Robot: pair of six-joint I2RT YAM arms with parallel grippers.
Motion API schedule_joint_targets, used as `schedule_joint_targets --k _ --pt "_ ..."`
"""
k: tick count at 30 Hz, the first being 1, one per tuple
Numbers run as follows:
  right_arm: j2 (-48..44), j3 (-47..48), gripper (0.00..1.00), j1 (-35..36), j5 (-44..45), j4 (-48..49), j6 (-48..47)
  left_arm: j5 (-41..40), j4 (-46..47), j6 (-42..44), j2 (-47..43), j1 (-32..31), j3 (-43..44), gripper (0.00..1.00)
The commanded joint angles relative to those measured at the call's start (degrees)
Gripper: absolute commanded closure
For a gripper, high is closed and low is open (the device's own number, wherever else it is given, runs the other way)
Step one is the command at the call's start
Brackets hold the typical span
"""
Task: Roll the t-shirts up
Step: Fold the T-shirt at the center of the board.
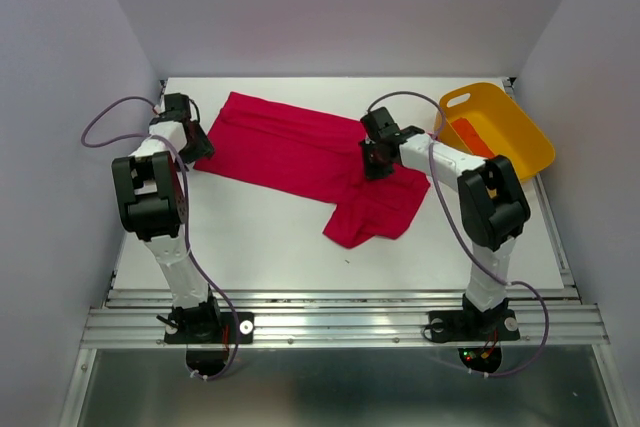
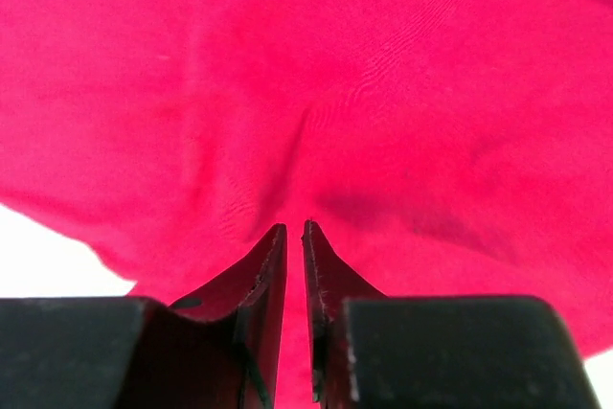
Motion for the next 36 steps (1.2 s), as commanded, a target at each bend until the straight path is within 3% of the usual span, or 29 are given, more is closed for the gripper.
schedule_joint_targets --k 1,7,11,12,13,15,22,27,36 --pt "-7.0 0.6 0.81 0.3 0.7 -0.6 -0.6 1.7 2.1 -1.0 1.7 -0.1 0.1 0.30" --pt "-13.7 -3.6 0.77 0.3 0.2 -1.3 0.6 3.1 3.0 -2.6 4.0 -0.5 0.2 0.38" --pt "-17.6 -7.5 0.76 0.3 0.3 -1.8 1.7 3.1 3.2 -2.8 4.6 -0.9 0.1 0.55" --pt "-18.3 -8.9 0.77 0.3 0.2 -2.1 2.0 2.7 3.2 -3.0 4.4 -1.0 0.1 0.63" --pt "-19.7 -9.6 0.77 0.3 0.2 -2.3 2.0 2.5 3.3 -3.2 4.1 -1.0 0.0 0.78" --pt "-21.1 -11.5 0.77 0.9 -0.3 -2.6 2.7 2.2 3.2 -3.3 2.7 -1.1 -0.1 0.99" --pt "-23.4 -17.2 0.77 8.7 0.4 -2.6 6.3 1.0 2.8 -3.5 -1.5 -1.2 -0.2 1.00" --pt "-24.6 -22.5 0.64 14.2 0.5 -1.2 11.4 1.1 2.4 -3.2 -2.3 -1.5 -0.1 1.00" --pt "-23.2 -25.6 0.68 18.5 5.6 -1.5 14.1 1.2 2.2 -2.7 -2.4 -2.1 0.0 1.00"
